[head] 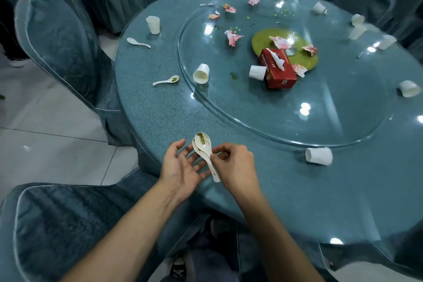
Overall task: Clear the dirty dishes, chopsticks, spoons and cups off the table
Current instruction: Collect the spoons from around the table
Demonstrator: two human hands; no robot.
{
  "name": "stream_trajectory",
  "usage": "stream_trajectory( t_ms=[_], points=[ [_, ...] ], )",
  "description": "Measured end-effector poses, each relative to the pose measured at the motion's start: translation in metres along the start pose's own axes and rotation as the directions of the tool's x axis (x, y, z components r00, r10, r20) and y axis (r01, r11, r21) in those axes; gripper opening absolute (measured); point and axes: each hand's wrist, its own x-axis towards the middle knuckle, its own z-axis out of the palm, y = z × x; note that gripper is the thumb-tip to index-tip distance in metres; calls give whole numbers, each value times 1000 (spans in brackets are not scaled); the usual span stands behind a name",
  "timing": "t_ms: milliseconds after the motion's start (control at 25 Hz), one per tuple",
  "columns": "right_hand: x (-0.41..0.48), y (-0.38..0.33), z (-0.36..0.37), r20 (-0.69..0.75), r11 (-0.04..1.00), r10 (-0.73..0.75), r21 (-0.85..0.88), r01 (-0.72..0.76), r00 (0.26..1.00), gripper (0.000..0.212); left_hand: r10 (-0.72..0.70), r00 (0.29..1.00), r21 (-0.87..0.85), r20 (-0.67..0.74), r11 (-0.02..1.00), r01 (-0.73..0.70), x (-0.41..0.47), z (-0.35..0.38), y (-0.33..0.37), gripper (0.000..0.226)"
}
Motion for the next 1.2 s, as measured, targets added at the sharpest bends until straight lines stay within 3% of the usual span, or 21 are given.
stream_trajectory(
  t_ms=[480,680,840,1200],
  points=[
    [-62,-12,11,3,999,-5,-34,5,1000,19,-1,999,-14,38,1000,2,-65,-30,-4,39],
    [-62,-17,7,28,983,-169,-64,171,985,13,68,998,-47,-2,997,-68,-87,-38,10,47],
    [-68,-14,19,90,916,-358,-159,368,929,25,122,990,-58,-65,990,-126,-111,-56,20,48],
    [-88,-22,48,203,890,-409,-126,438,890,34,189,972,-38,-142,980,-196,-165,-95,33,61]
  ],
)
